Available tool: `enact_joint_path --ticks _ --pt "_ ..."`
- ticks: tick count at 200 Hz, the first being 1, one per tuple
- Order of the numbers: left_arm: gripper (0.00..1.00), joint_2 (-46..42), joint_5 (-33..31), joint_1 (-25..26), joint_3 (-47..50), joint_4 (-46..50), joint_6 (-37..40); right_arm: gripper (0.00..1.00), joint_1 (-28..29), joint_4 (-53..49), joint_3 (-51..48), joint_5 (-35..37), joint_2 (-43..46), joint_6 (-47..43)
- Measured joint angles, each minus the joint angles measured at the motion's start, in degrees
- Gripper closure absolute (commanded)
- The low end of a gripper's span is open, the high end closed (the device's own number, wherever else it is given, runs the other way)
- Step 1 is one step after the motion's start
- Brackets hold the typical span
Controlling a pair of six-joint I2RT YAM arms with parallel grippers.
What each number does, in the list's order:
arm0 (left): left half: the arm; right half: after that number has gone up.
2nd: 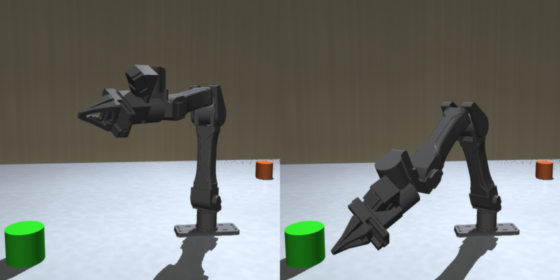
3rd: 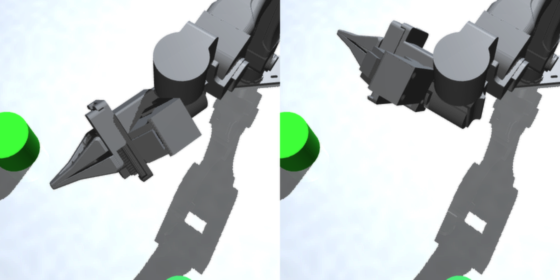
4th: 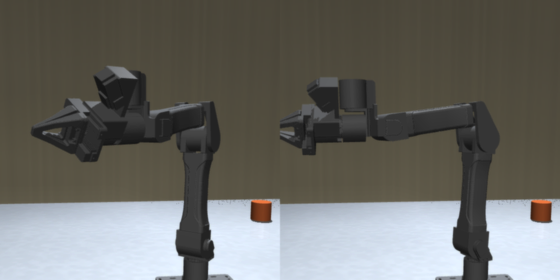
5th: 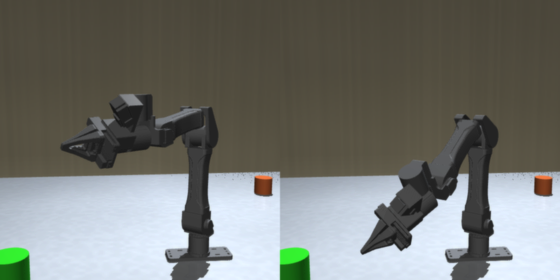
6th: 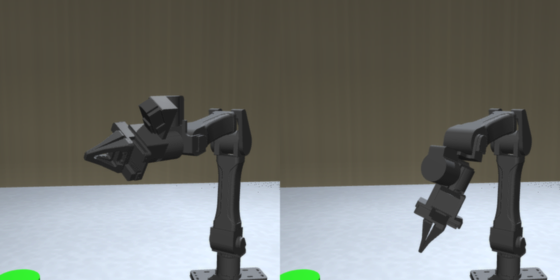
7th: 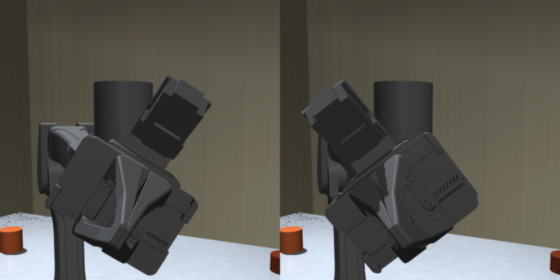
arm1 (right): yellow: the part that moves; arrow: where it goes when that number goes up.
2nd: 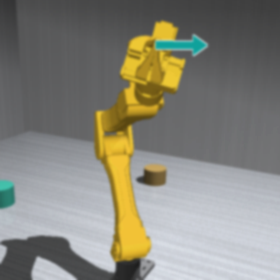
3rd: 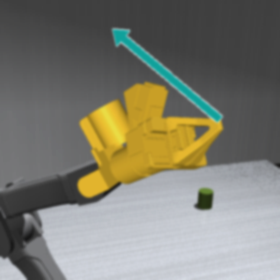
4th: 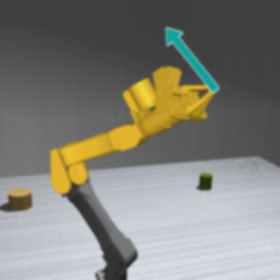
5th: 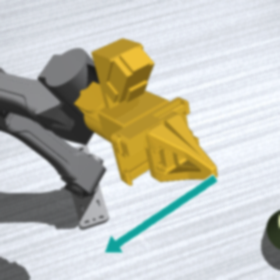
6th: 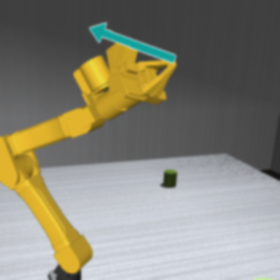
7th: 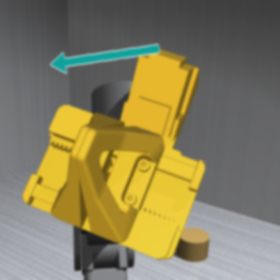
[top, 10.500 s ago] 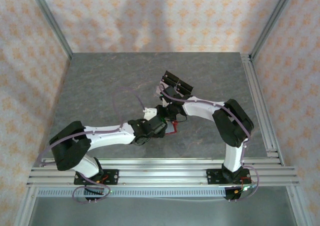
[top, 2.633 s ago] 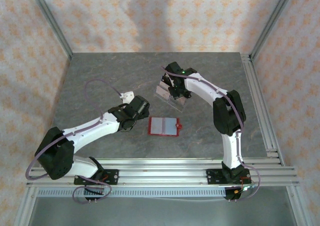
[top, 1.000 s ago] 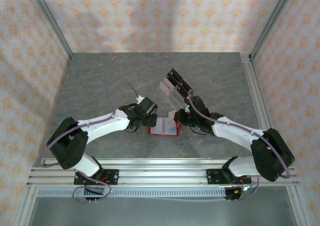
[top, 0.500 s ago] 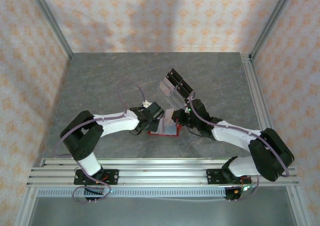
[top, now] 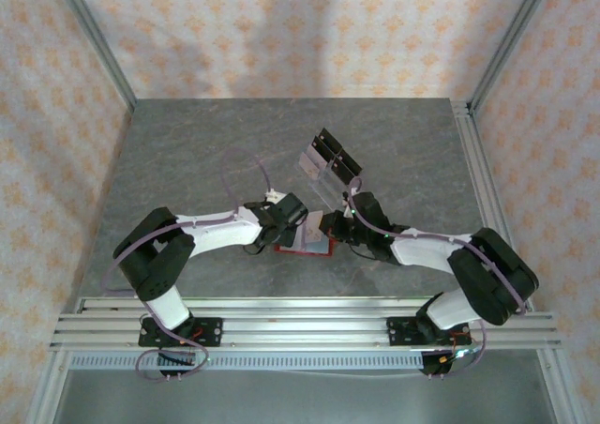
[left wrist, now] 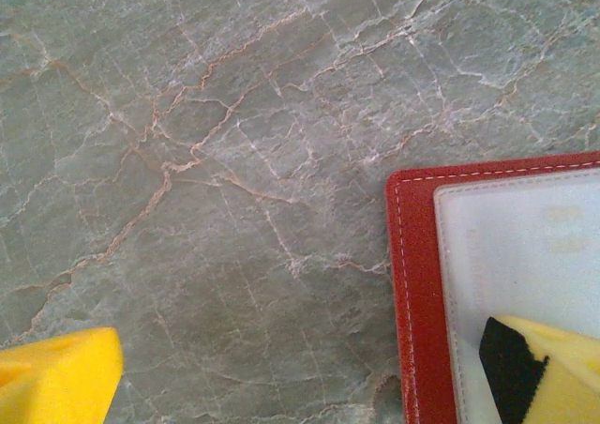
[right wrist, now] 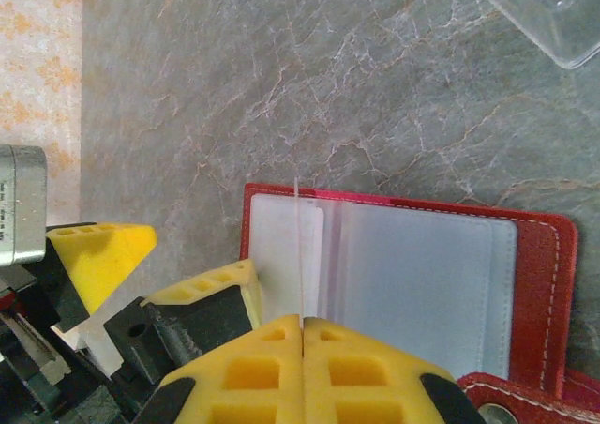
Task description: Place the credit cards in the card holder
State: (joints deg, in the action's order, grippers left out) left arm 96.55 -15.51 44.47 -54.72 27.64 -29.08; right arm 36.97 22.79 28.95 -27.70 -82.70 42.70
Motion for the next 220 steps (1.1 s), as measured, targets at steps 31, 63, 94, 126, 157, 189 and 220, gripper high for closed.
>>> enact_joint_path --ticks 31,63,94,126,157,189,220 --pt "0.0 0.22 -0.02 0.17 0.0 0.0 -0.42 1.0 0.0 3.37 -1.75 -0.63 -1.22 1.31" --pt "0.0 0.24 -0.04 0.17 0.0 0.0 -0.7 1.0 0.0 6.16 -2.6 -0.85 -2.08 2.58" --pt "0.0 0.26 -0.28 0.17 0.0 0.04 -2.03 1.0 0.0 8.68 -2.73 -0.92 -3.17 3.58" --pt "0.0 0.26 -0.42 0.17 0.02 0.22 -3.37 1.0 0.0 10.4 -3.04 -1.14 -4.39 4.26" --pt "0.0 0.26 -0.42 0.17 0.02 0.26 -4.11 1.0 0.0 11.23 -3.41 -1.29 -5.16 4.74" --pt "0.0 0.26 -0.42 0.17 0.11 0.24 -4.37 1.0 0.0 12.24 -3.52 -1.49 -5.53 4.94" --pt "0.0 0.24 -0.42 0.17 0.17 0.22 -4.52 1.0 0.0 12.98 -3.74 -1.68 -5.99 5.16"
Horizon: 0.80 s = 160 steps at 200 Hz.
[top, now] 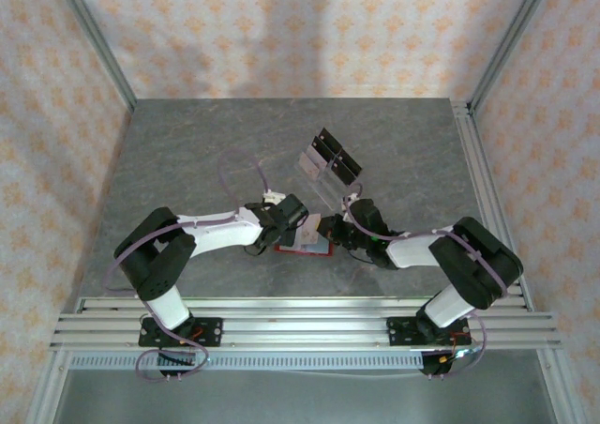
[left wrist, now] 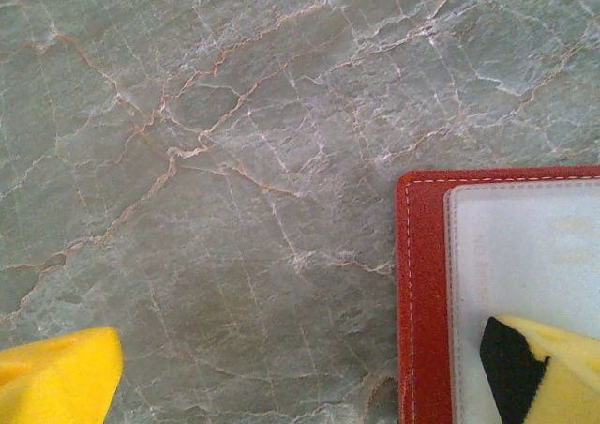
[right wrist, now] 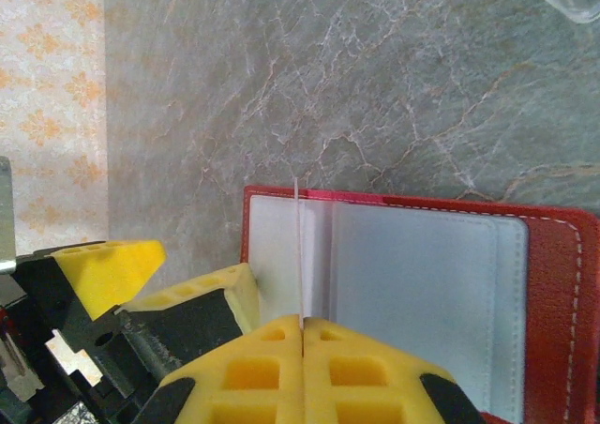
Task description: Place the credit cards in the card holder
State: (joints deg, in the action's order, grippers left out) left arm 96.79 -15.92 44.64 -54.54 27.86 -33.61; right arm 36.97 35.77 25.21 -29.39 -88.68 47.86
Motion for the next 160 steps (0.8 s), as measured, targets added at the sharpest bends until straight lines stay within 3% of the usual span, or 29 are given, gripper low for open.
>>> enact_joint_path --ticks 160 --pt "0.0 0.02 -0.26 0.37 0.28 -0.07 -0.87 1.0 0.0 2.36 -1.99 -0.61 -0.92 0.24"
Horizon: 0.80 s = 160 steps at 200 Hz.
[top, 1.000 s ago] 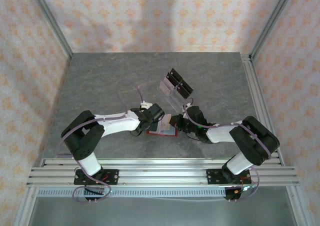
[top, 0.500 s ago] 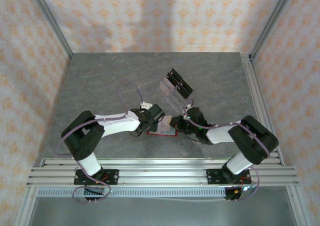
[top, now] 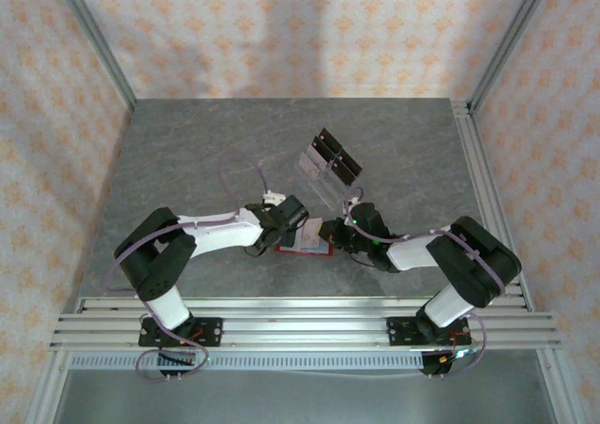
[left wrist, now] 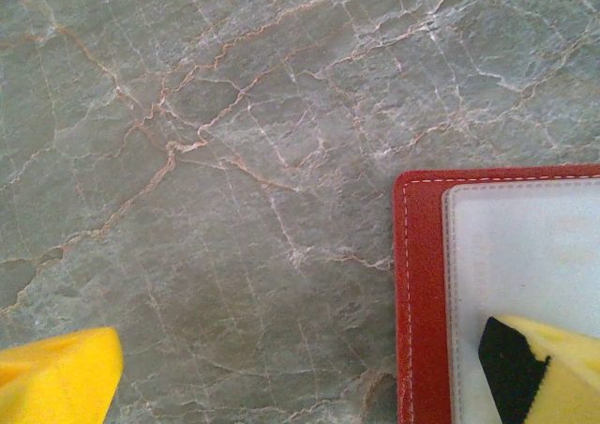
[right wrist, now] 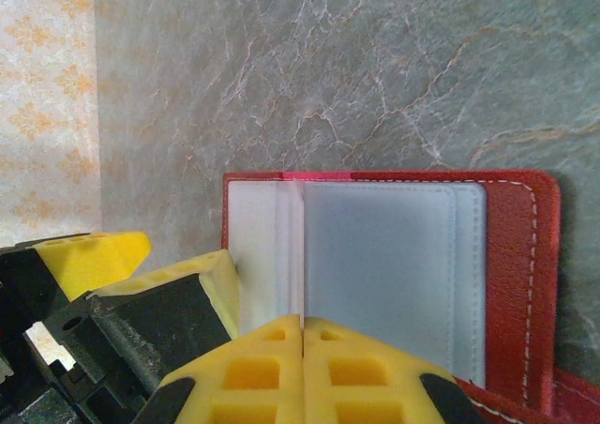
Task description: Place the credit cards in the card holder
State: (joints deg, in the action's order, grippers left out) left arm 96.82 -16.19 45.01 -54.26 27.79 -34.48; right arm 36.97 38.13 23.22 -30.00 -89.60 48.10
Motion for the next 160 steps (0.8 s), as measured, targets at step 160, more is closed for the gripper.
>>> enact_joint_path --ticks 160 --pt "0.0 0.0 0.0 0.0 0.0 0.0 0.0 1.0 0.42 6.32 -0.04 -3.06 -5.7 1.95"
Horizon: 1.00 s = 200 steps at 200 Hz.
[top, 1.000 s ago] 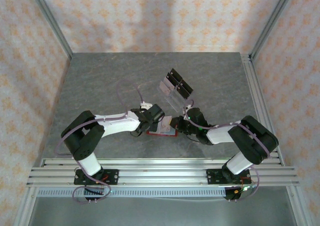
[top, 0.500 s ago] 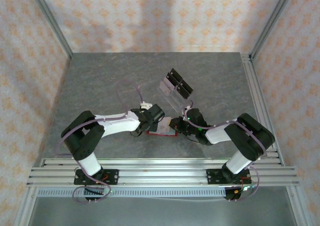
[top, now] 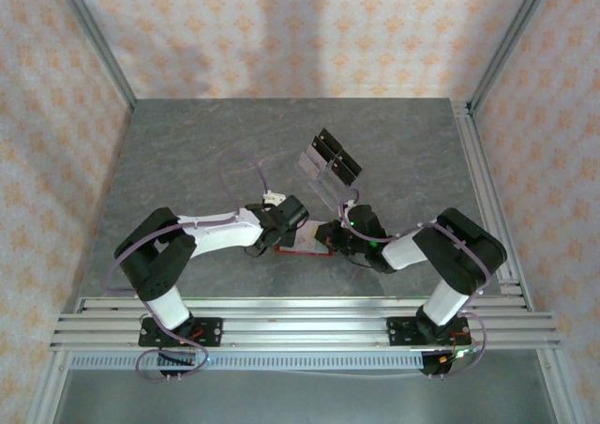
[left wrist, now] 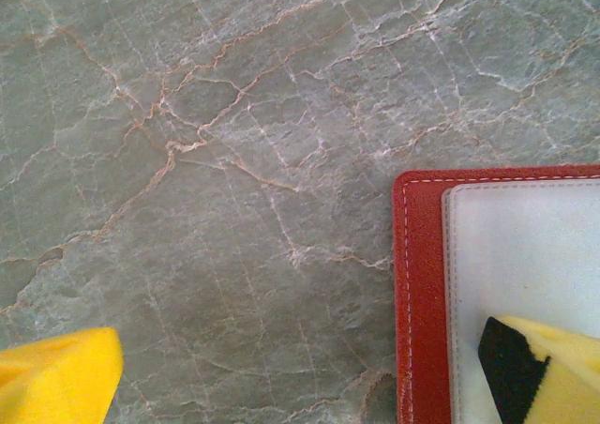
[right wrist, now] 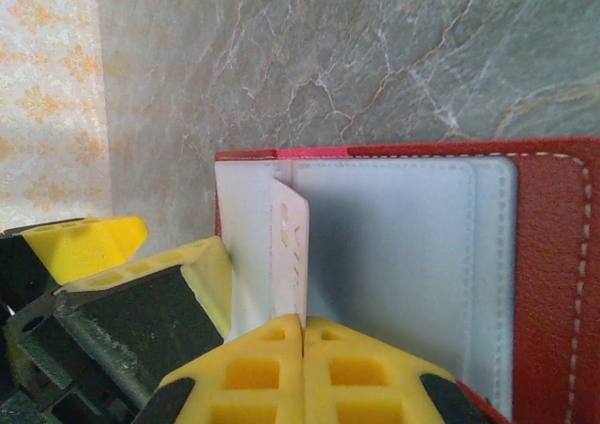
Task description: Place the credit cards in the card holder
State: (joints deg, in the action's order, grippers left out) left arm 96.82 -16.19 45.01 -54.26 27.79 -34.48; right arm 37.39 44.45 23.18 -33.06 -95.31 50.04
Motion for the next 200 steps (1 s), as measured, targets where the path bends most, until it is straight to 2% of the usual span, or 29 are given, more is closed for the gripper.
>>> enact_joint_path --ticks 147,156,185,200 --pt "0.0 0.0 0.0 0.17 0.02 -0.04 -0.04 1.0 1.11 3.74 0.96 -0.04 -3.56 1.86" --pt "0.0 0.0 -0.15 0.26 0.04 -0.07 -0.07 0.97 1.25 4.04 1.22 -0.17 -3.91 1.9" --pt "0.0 0.0 -0.33 0.37 0.04 0.02 -0.55 0.72 1.33 4.42 1.73 -0.83 -3.91 3.02" --pt "0.0 -0.07 -0.39 0.37 0.0 0.28 -1.38 0.63 1.51 3.34 2.21 -1.01 -2.86 2.67"
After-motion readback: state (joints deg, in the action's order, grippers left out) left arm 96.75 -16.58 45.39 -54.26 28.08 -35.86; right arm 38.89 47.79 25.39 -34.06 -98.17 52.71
